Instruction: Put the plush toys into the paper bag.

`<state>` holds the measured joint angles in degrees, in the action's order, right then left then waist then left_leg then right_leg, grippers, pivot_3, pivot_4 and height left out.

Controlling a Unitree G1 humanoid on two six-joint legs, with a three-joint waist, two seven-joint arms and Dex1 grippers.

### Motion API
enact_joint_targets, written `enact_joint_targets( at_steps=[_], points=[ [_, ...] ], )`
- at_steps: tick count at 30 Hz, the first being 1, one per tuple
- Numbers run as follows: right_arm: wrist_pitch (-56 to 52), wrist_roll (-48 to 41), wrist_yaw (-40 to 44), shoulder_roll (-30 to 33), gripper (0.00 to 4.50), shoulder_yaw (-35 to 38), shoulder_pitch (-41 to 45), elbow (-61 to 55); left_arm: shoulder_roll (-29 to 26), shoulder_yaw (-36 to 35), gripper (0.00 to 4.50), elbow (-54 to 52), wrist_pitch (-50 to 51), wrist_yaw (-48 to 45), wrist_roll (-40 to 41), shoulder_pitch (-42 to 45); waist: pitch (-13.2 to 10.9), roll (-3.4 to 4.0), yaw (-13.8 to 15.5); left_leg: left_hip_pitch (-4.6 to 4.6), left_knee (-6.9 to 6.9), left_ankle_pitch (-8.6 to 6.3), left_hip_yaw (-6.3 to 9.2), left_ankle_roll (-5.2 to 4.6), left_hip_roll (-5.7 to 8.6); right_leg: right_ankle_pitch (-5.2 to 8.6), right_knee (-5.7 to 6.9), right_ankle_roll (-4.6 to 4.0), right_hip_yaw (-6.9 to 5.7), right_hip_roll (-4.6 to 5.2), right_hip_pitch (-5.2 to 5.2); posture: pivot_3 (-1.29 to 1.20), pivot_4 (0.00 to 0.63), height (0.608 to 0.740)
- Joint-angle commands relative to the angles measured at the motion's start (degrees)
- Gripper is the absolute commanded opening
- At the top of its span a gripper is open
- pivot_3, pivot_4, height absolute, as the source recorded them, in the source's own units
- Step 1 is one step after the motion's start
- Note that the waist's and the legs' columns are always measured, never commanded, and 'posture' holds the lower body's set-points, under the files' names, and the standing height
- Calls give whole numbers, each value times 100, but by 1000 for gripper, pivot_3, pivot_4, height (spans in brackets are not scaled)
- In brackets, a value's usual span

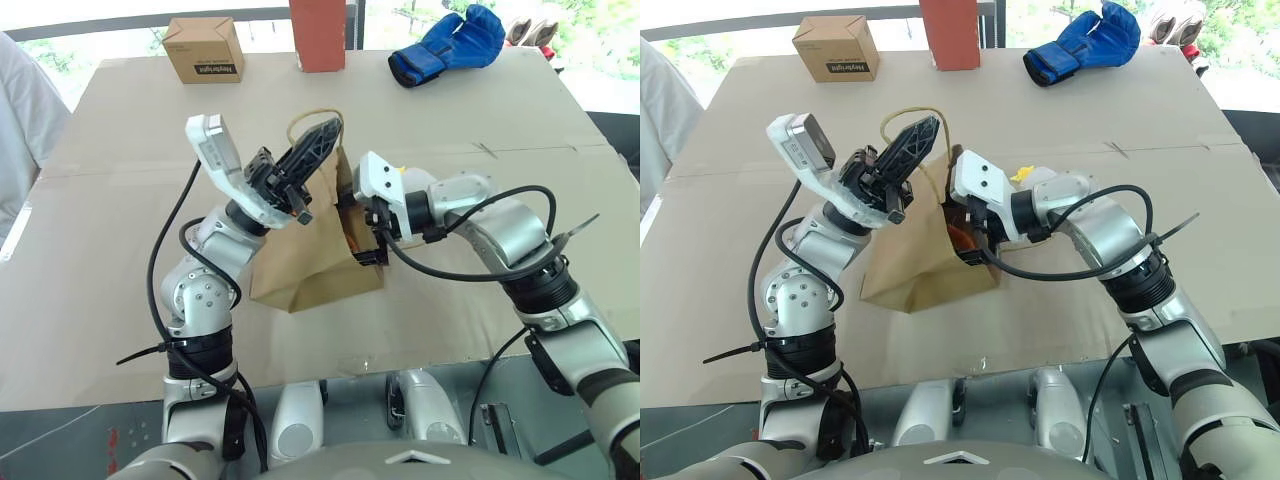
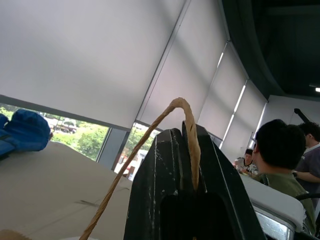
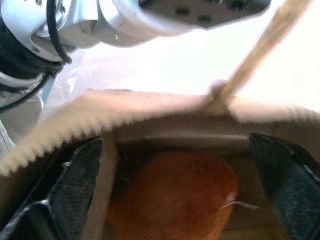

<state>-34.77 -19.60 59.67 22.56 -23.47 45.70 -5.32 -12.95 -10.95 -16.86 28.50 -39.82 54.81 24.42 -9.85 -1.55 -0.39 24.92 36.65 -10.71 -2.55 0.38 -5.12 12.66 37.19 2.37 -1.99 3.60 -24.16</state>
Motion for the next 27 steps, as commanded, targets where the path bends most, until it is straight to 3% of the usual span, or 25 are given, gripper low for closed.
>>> enact_joint_targets(
  at_steps=[1, 4, 10, 12, 15, 22, 24, 27],
  points=[
    [-286, -344, -166, 330, 4377, 836, -48, -586, -223, -210, 0, -194, -203, -58, -41, -78, 0, 0, 10, 1, -1, 0, 0, 0, 0, 0, 0, 0, 0, 0, 0, 0, 150, 714],
    [-726, -859, -394, 635, 4377, 1767, -19, -805, -460, -354, 0, -77, -448, 31, -404, -189, -4, 2, 20, 2, -1, 0, -2, 0, 0, -2, -3, -3, 0, 1, -1, 0, 150, 714],
    [-1080, -1203, -1304, 734, 4377, 3015, 238, -382, -407, -671, 0, -131, -447, 391, 49, 80, -4, 2, 31, 0, -5, 0, -2, 0, 0, 0, -8, -1, 0, 1, 0, 0, 150, 714],
    [-919, -639, -1636, 913, 4377, 2817, 265, 189, -458, -696, 0, -160, -430, 436, 85, 74, -4, 2, 29, 0, -5, 0, -3, 0, 0, 0, -10, -2, 1, 1, 0, 0, 150, 714],
    [-513, 214, -1636, 1068, 4377, 1946, 146, 1065, -575, -716, 0, -189, -402, 353, 68, -163, -3, 1, 14, -2, -7, 0, -10, 0, 0, -1, -15, -4, 5, 2, 1, 0, 150, 714],
    [1006, 1301, -1632, 417, 4377, 1064, 383, 3400, -737, -777, 0, -326, -385, 313, 102, -459, -7, 7, -42, 3, -25, 0, -11, 0, 0, -23, -17, 4, 11, -4, -14, 0, 150, 714],
    [1425, 1452, -1662, 330, 3852, 1085, 435, 3865, -772, -793, 0, -375, -392, 322, 117, -524, -7, 7, -32, 11, -25, 0, -12, 0, 0, -24, -18, 5, 12, -4, -20, 0, 150, 714],
    [1758, 1354, -1457, 471, 2801, 1341, 302, 3656, -803, -792, 0, -412, -414, 348, 130, -572, -8, 6, -8, 16, -24, 0, -13, 0, 1, -25, -24, 6, 12, -3, -19, 0, 150, 714]
  ],
)
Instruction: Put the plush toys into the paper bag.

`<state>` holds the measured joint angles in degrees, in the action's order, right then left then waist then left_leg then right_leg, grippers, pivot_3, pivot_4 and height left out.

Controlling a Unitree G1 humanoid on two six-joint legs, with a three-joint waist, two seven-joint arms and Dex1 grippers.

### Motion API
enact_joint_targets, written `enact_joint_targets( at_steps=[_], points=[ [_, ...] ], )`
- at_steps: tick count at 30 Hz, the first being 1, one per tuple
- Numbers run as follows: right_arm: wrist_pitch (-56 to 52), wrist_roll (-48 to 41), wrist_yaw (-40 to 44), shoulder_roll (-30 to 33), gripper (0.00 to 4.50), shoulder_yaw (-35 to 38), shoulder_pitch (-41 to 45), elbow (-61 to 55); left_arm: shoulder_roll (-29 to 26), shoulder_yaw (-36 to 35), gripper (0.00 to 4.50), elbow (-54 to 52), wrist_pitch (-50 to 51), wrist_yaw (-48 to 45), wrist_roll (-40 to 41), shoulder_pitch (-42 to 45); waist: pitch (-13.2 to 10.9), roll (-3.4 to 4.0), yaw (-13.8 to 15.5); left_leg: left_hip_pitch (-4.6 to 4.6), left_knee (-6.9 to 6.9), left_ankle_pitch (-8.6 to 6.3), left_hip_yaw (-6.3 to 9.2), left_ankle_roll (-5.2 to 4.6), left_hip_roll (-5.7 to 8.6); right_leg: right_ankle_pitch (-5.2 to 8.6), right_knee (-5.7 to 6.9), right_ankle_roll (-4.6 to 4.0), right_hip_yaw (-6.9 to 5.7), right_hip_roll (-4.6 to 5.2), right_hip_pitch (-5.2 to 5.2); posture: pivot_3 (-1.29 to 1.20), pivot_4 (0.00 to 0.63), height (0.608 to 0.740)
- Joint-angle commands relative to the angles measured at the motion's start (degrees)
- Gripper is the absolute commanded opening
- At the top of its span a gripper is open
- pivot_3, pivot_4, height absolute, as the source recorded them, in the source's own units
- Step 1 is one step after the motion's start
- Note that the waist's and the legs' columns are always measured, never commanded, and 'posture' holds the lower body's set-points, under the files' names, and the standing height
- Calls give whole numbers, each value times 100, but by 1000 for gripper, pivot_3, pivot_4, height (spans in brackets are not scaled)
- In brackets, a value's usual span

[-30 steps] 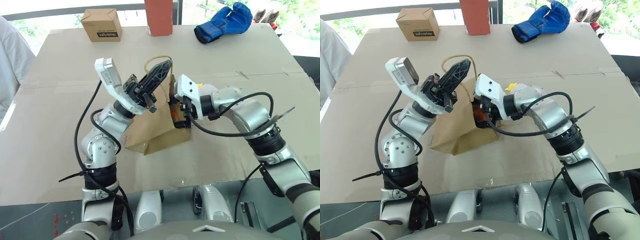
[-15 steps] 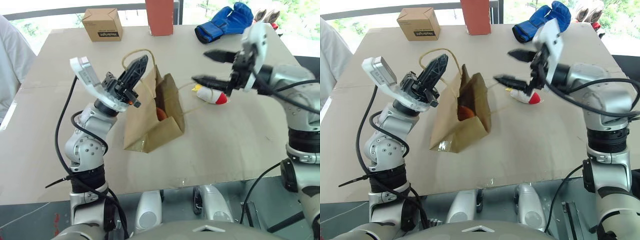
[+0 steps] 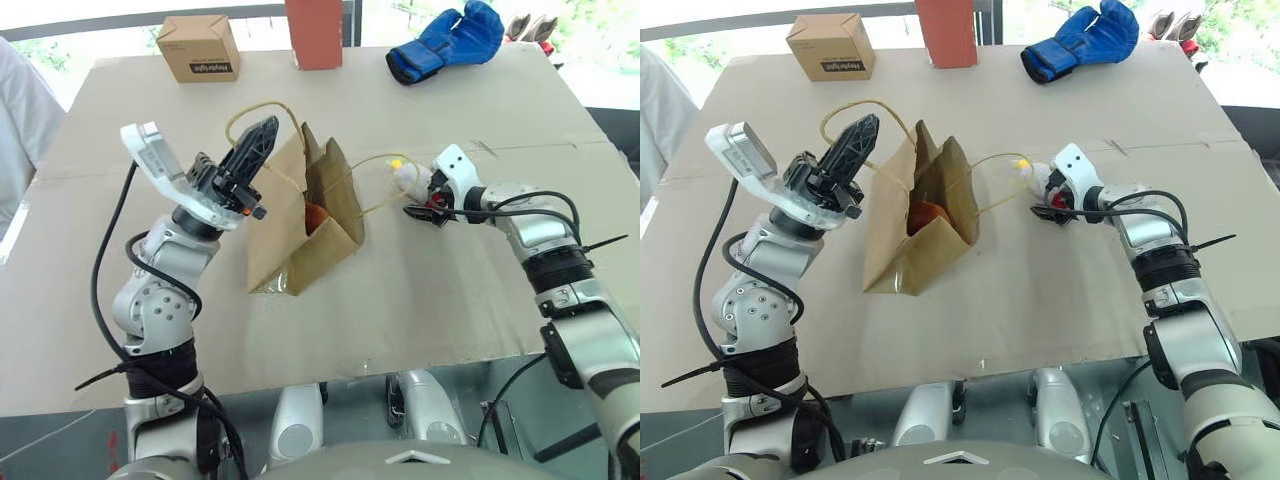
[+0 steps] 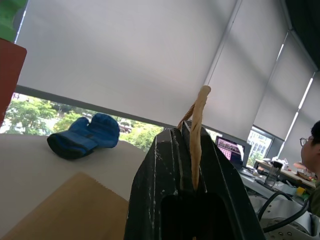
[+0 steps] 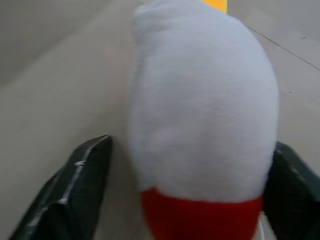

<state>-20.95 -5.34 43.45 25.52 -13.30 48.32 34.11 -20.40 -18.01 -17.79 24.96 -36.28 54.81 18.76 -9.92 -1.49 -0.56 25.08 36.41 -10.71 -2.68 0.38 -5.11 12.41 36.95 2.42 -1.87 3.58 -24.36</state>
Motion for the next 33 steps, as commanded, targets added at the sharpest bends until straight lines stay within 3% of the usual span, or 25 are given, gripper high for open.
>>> enact_joint_targets(
  at_steps=[1, 6, 11, 15, 23, 29, 33],
  points=[
    [362, -172, 260, 234, 2241, 438, -45, -495, -63, -85, 0, -348, -63, 6, 138, -31, -1, 1, 12, 0, 1, 0, 0, 0, 0, 0, 0, 0, 0, 0, 0, 0, 150, 714],
    [-226, -1094, 578, 956, 51, 1485, -1138, -3030, -65, -54, 0, -305, -87, 33, 130, 3, -3, 3, 121, 2, -2, 0, 2, 0, 0, 1, -4, 0, -3, 0, 0, 0, 150, 714],
    [-515, -1249, 373, 1388, 51, 1917, -1329, -4295, -64, -1, 0, -206, -61, -12, 151, 103, -4, 5, 107, -9, -1, 0, -1, 1, -1, 23, -4, 2, 2, -1, 1, 0, 150, 714],
    [-71, -676, 655, 1667, 51, 1163, -751, -4757, -60, 82, 0, -17, -5, -131, 180, 317, -9, 14, 98, -10, 0, 0, -2, 1, -1, 26, -3, -1, 5, -2, 1, 0, 150, 714],
    [1854, 743, 1511, 1100, 51, -733, 604, -3443, -44, 176, 0, 317, -87, -314, 46, 684, -10, 12, 101, -7, 3, 1, -4, 1, 0, 22, -3, 4, 9, -4, -1, 0, 150, 714],
    [2875, 1147, 1919, 747, 51, -1120, 1339, -2559, 8, 323, 0, 254, -165, -377, -89, 659, -11, 11, 129, 0, 2, 0, -4, 1, 0, 0, -10, 0, 7, -3, 0, 0, 150, 714],
    [3984, 1882, 2185, 589, 51, -1699, 1921, -1824, 144, 388, 0, 131, -199, -329, -124, 614, -12, 12, 114, -5, 1, 1, -3, 1, 0, 0, -6, -1, 5, -4, 0, 0, 150, 714]
  ],
)
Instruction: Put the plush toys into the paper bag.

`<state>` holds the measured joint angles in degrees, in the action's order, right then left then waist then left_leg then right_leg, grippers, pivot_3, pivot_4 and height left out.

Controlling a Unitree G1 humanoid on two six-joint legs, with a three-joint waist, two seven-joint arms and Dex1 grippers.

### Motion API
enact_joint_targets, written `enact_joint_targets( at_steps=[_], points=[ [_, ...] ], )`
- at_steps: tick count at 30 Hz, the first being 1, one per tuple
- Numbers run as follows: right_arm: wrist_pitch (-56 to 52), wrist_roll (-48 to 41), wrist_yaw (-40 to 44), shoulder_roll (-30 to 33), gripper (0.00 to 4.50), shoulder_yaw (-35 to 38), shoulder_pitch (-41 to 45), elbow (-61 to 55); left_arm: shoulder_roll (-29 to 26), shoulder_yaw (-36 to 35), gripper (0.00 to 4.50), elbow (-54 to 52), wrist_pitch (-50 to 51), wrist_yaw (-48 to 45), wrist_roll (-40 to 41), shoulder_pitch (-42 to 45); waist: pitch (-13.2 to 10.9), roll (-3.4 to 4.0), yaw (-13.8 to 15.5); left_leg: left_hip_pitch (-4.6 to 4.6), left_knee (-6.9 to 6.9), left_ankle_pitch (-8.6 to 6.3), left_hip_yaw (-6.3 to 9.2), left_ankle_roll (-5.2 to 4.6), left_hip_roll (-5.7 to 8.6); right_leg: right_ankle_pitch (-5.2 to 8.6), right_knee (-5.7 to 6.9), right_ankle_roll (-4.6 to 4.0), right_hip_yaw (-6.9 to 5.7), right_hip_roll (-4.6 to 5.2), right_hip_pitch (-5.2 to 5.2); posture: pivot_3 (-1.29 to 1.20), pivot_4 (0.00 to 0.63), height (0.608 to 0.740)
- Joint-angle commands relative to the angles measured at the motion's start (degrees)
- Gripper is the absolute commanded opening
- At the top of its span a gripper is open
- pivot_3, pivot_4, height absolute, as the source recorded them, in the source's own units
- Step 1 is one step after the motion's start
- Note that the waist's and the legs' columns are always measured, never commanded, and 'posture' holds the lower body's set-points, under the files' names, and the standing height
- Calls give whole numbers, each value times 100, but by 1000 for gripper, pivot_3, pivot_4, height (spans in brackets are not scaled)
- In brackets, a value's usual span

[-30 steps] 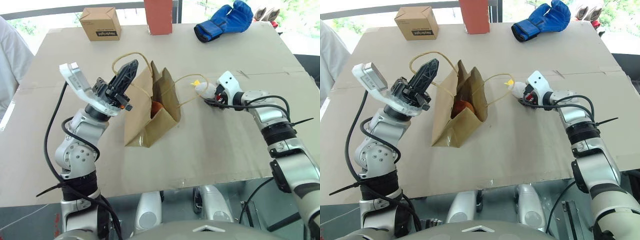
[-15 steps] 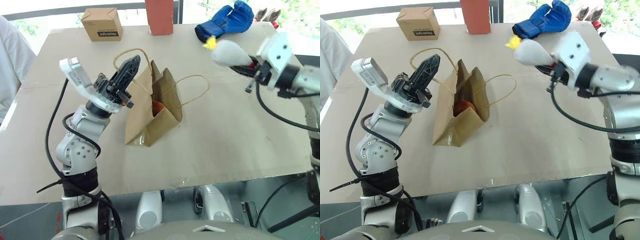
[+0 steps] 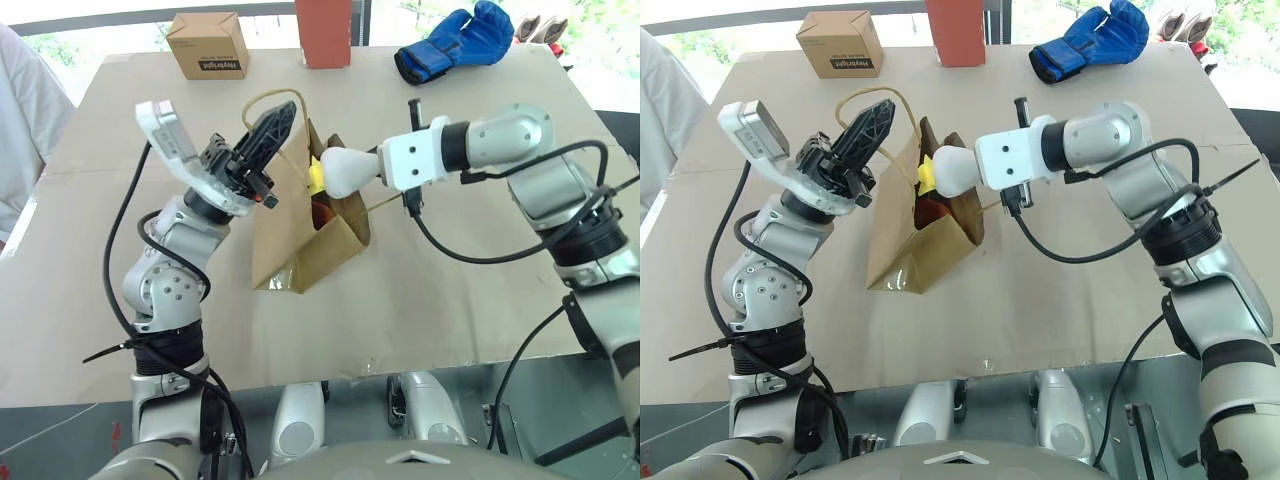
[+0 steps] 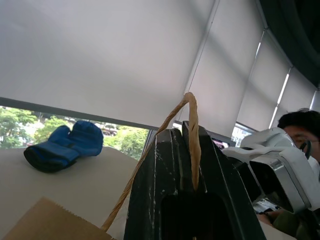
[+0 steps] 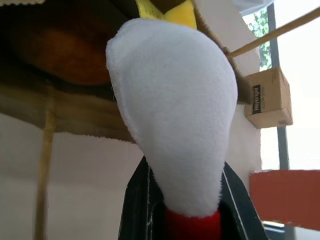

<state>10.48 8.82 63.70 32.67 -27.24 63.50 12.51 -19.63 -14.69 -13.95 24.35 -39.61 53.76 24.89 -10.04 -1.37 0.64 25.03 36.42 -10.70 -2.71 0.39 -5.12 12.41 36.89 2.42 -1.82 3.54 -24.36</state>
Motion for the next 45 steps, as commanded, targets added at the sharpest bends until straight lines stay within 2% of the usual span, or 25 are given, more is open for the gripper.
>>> enact_joint_targets(
  at_steps=[1, 5, 8, 12, 16, 20, 23, 24, 28, 32, 36, 40, 42, 45],
  points=[
    [1005, 549, 168, -209, 51, -380, 486, 474, 86, 68, 0, -265, -140, 3, -33, -6, 1, -1, -13, -2, 0, 0, 0, 0, 0, 0, 0, 0, 0, -1, 0, 0, 150, 714],
    [1374, 760, 186, -450, 51, -440, 828, 973, 146, 128, 0, -308, -167, 6, -84, -39, 0, 0, -18, -2, -3, 0, 0, 0, -1, -1, 1, 0, 0, -1, 1, 0, 150, 714],
    [1750, 1027, 194, -406, 51, -511, 1050, 1351, 147, 119, 0, -307, -182, 12, -82, -30, -1, 1, 6, 0, -2, 0, -1, 1, 0, -2, 1, -1, 0, 0, 0, 0, 150, 714],
    [2041, 1111, 324, -558, 51, -629, 1099, 1533, 182, 152, 0, -268, -231, 11, -96, -5, -1, 0, 0, -2, -1, 0, -1, 1, 0, -1, 1, -2, 0, 0, 1, 0, 150, 714],
    [2086, 1281, 301, -988, 51, -816, 999, 1781, 265, 203, 0, -272, -253, -4, -77, 37, -1, 0, -43, -4, -2, 0, 0, 1, -1, -2, 8, -1, 0, -1, 1, 0, 150, 714],
    [2228, 1135, 283, -1197, 1628, -744, 793, 1950, 279, 234, 0, -335, -264, -51, -101, -18, -1, 0, -54, -5, -2, 1, 1, 1, -1, -2, 13, -1, 0, -1, 1, 0, 150, 714],
    [2141, 885, 285, -1000, 2580, -452, 625, 1613, 211, 154, 0, -338, -293, -62, -100, -85, -1, 0, -10, -1, 1, 1, -1, 1, 0, -2, 12, -1, 0, 1, 1, 0, 150, 714],
    [2024, 748, 414, -875, 3058, -361, 543, 1457, 192, 127, 0, -333, -307, -68, -98, -101, -1, 0, 0, -2, 1, 1, 0, 1, 0, -2, 12, -1, 0, 1, 1, 0, 150, 714],
    [1470, 265, 699, -512, 3058, -28, 220, 896, 163, 68, 0, -324, -361, -71, -85, -120, -1, 0, 18, -3, 1, 1, 1, 2, 0, -2, 12, -2, -1, 1, 2, 0, 150, 714],
    [1112, 278, 563, -369, 3058, 158, -36, 582, 197, 97, 0, -293, -396, -82, -87, -84, -1, 0, -5, -8, 2, 1, 0, 2, 0, -2, 13, -2, 0, 0, 4, 0, 150, 714],
    [-675, -287, 512, -195, 3058, 745, -759, -474, 233, 141, 0, -269, -436, -126, -90, -41, 0, 0, 21, -9, 1, 1, 1, 1, -1, -2, 17, -2, -1, 0, 4, 0, 150, 714],
    [-3842, -1230, 374, 81, 3058, 1601, -1778, -1995, 240, 159, 0, -256, -472, -145, -99, -1, 1, -2, 70, -3, 4, 1, 3, 1, 0, -2, 16, -2, -3, 2, 5, 0, 150, 714],
    [-5650, -1769, -11, 5, 3058, 2155, -2251, -2655, 241, 158, 0, -264, -483, -147, -97, 9, 1, -2, 55, -4, 11, 0, 3, 1, 0, -2, 14, -3, -4, 4, 10, 0, 150, 714],
    [-7525, -2384, -541, -232, 3058, 2962, -2798, -3308, 222, 136, 0, -260, -486, -162, -85, 23, 1, -2, 15, -8, 11, 0, 7, 1, 0, 4, 17, -14, -4, 3, 12, 0, 150, 714]
  ],
)
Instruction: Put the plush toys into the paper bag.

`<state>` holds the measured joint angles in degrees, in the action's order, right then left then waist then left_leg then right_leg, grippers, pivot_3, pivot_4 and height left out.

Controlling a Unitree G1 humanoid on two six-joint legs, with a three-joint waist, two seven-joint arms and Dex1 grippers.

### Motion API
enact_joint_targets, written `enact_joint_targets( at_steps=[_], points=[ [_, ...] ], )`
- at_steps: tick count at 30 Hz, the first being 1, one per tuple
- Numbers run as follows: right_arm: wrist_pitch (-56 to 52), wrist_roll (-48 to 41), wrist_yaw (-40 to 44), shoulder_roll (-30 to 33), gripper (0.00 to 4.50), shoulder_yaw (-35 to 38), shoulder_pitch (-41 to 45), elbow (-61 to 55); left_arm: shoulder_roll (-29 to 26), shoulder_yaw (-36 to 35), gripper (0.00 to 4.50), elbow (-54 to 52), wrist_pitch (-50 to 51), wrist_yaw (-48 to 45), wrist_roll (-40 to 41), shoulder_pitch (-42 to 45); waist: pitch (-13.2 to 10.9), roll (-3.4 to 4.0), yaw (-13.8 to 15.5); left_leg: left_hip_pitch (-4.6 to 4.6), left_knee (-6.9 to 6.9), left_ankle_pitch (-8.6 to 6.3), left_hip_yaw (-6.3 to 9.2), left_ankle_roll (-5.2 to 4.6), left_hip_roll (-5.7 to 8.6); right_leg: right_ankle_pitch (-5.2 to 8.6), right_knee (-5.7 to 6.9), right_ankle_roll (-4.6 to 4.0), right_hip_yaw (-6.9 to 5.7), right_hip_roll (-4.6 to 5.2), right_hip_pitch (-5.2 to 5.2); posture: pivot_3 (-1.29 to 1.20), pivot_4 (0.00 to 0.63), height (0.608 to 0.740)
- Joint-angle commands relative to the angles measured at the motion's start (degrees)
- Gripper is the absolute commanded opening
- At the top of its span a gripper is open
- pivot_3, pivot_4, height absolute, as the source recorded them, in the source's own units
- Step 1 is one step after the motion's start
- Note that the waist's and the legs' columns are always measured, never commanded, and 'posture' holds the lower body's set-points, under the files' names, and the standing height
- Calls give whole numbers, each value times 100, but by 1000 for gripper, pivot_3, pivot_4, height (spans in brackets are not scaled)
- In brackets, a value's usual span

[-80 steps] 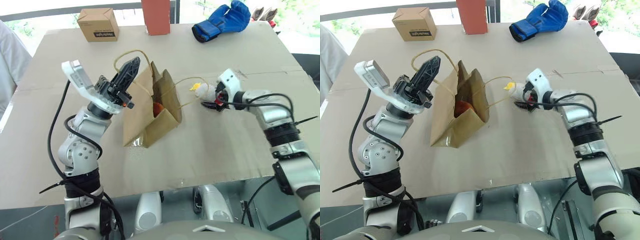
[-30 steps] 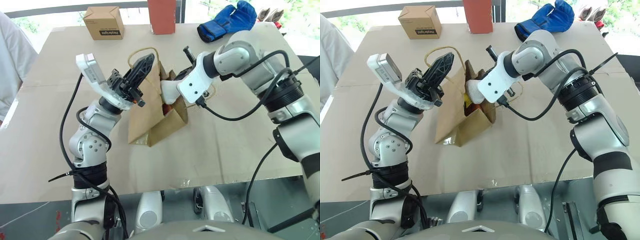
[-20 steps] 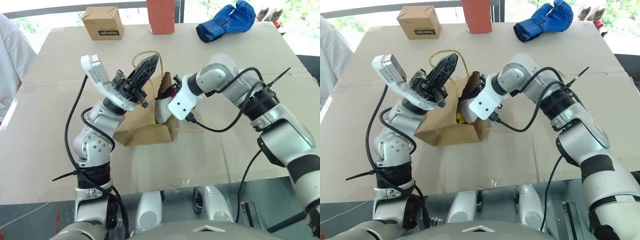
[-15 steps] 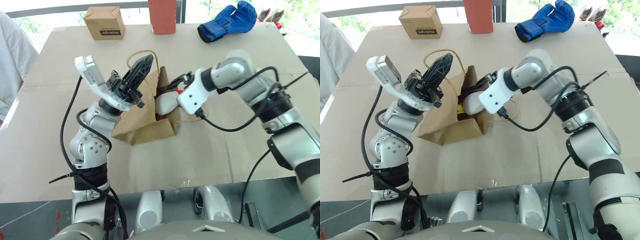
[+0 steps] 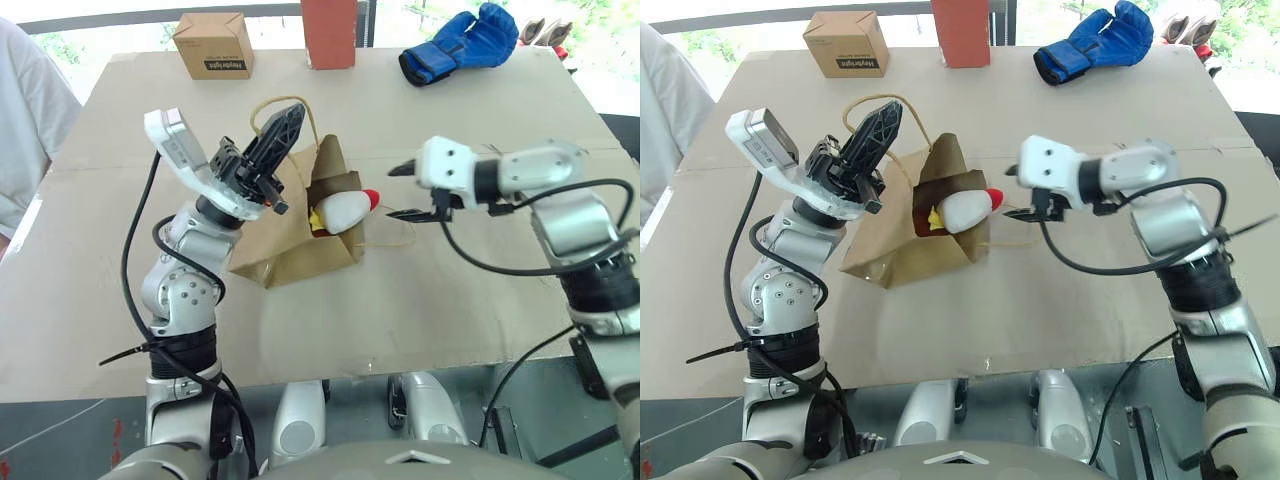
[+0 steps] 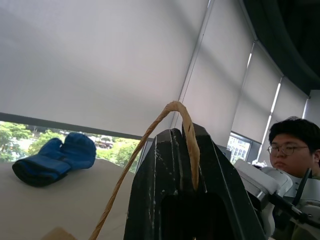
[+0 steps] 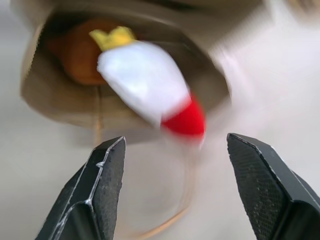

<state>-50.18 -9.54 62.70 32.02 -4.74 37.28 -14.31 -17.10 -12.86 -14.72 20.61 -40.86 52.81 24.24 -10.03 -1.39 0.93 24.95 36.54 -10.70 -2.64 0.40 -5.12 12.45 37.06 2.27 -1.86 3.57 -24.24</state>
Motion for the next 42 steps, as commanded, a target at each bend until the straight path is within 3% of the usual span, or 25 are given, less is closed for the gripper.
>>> enact_joint_targets(
  at_steps=[1, 4, 7, 10, 16, 19, 22, 25, 27, 32, 38, 42],
  points=[
    [-2289, -674, -698, -531, 3058, 1196, -266, -722, -40, -60, 0, -168, -115, -50, 10, 99, 0, 1, -20, -4, 0, 0, -3, 0, 0, 5, 2, -8, 2, 0, 1, 0, 150, 714],
    [-3699, -945, -1195, -1239, 3058, 2075, -423, -952, -55, -78, 0, -157, -124, -67, 3, 112, 1, 1, -45, -11, -2, 0, 0, 0, -1, 5, 12, -7, 4, -4, 0, 0, 150, 714],
    [-4169, -1060, -1698, -2126, 3058, 2610, -900, -1157, -72, -95, 0, -153, -125, -69, 3, 130, 5, -5, -10, -8, -1, 0, 3, 0, 0, -1, 19, 4, 3, -4, -2, 0, 150, 714],
    [-4180, -1017, -2215, -2837, 3058, 2719, -973, -1008, -91, -96, 0, -190, -124, -58, 1, 107, 2, 2, -19, -7, -5, -1, 8, -1, 0, -1, 17, 7, 0, -5, -2, 0, 150, 714],
    [-3638, -1094, -2803, -3126, 3058, 2546, -956, -408, -146, -139, 0, -311, -112, 21, 23, 72, 0, 4, -21, 2, 6, 0, 3, -1, 1, 5, 18, -1, 6, -3, -9, 0, 150, 714],
    [-3181, -1257, -3008, -3360, 3058, 2846, -767, -89, -194, -191, 0, -418, -91, 87, 52, -7, 0, 4, -30, 3, 4, 0, 3, -1, 1, 1, 18, 4, 6, -4, -10, 0, 150, 714],
    [-2871, -1476, -3049, -3403, 2209, 2882, -656, 211, -214, -206, 0, -533, -72, 169, 78, -103, 0, 5, -37, 3, 0, 0, 3, -1, 1, -3, 18, 11, 7, -4, -11, 0, 150, 714],
    [-2401, -1656, -2993, -3446, 837, 2722, -643, 464, -229, -212, 0, -614, -52, 232, 108, -147, 0, 4, -35, 2, -1, 0, 4, -1, 1, -3, 18, 11, 6, -5, -11, 0, 150, 714],
    [-1932, -2108, -2918, -3729, 63, 3029, -508, 634, -249, -229, 0, -645, -40, 278, 135, -151, 0, 4, -42, 2, -1, 0, 4, -1, 1, -2, 18, 10, 6, -5, -11, 0, 150, 714],
    [-1677, -3389, -3034, -3984, 63, 3640, -121, 638, -190, -273, 0, -662, -10, 495, 284, -10, -1, 5, -21, 3, -2, 0, 6, -1, 0, -3, 17, 12, 6, -6, -10, 0, 150, 714],
    [-1839, -5726, -4113, -3667, 63, 4034, 1279, -103, -247, -459, 0, -311, 13, 801, 452, 710, -11, 17, -32, 9, 1, 0, 8, -1, 0, -3, 19, 12, 5, -7, -12, 0, 150, 714],
    [-1866, -5894, -4468, -3070, 63, 3660, 1036, -154, -367, -146, 0, 259, -47, 501, -132, 666, 14, 2, -27, -4, -19, -1, 12, -3, 0, -3, 6, 12, 3, -10, -2, 0, 150, 714]
  ],
)
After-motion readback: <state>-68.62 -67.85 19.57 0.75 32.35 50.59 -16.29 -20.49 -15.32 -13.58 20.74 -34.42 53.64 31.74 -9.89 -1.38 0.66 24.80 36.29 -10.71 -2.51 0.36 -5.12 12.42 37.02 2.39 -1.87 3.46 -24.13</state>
